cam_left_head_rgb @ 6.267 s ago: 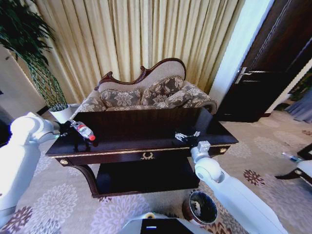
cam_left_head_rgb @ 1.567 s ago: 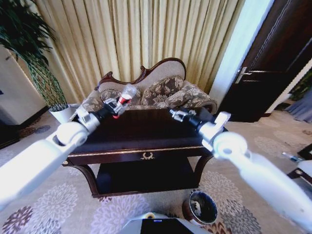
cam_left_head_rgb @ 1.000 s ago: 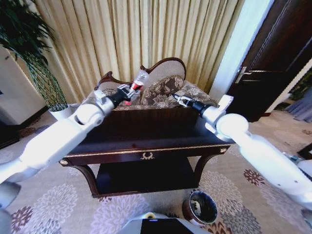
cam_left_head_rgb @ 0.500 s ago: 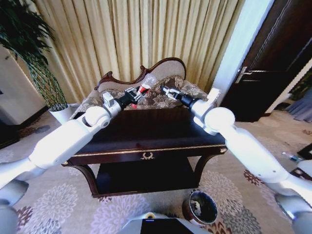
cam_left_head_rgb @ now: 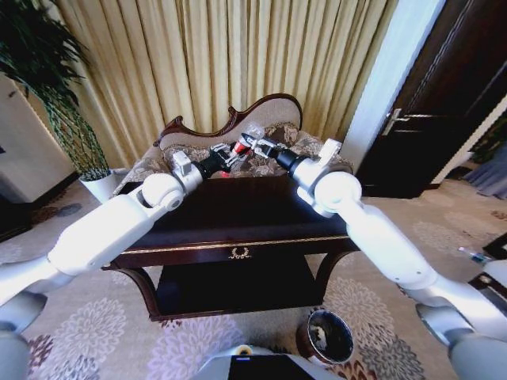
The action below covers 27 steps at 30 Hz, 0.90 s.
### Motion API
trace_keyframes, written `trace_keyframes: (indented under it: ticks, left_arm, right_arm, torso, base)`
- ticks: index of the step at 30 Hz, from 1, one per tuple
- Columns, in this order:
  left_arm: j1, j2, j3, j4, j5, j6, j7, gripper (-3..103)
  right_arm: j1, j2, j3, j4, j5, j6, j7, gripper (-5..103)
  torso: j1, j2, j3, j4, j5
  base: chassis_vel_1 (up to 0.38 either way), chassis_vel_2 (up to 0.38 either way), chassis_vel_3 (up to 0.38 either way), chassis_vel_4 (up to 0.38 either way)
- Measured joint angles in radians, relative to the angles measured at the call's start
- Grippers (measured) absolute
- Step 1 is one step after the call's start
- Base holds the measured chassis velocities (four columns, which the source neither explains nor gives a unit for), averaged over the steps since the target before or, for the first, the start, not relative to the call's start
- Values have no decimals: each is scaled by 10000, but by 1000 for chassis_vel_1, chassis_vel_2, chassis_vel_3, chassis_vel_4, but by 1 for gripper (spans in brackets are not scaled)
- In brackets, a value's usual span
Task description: Move to the front of the table and place the trash on the table into the trash bin.
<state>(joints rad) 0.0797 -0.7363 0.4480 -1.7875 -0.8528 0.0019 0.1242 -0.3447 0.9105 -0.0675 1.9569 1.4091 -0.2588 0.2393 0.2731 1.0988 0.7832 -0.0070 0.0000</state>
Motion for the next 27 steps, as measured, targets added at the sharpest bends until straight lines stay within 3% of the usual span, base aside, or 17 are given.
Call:
trace_keyframes:
  ticks: [9,14,17,22,25,27]
  left_arm:
    - [85,-98,74,-101,18,10,-18,27]
    - [131,-184,111,-82,42,13,-57,27]
    - [172,-253,157,-58,98,-6,-59,27]
    - [198,-337,183,-44,134,21,-67,27]
    - [200,-395,216,-42,138,21,-173,27]
    - [201,-482,303,-120,49,93,-596,24]
  right_arm:
    - [-39,69,-30,31,-210,45,244,101]
    - [-220,-25,49,74,-335,88,286,87]
    - [-419,-125,116,163,-392,135,306,71]
    - [-555,-272,175,227,-421,146,281,61]
    - [-572,-340,223,234,-404,145,248,55]
    - [-574,-355,261,204,-387,141,193,48]
  torso:
    - [0,0,0,0,-1]
    - [0,0,0,0,0]
    - [0,0,0,0,0]
    - [0,0,0,-1,0]
    - [0,0,0,0,0]
    - [0,0,0,0,1]
  base:
    - [0,0,0,0]
    - [0,0,0,0]
    - [0,0,0,0]
    - [0,0,0,0]
    - [0,0,0,0]
    - [0,0,0,0]
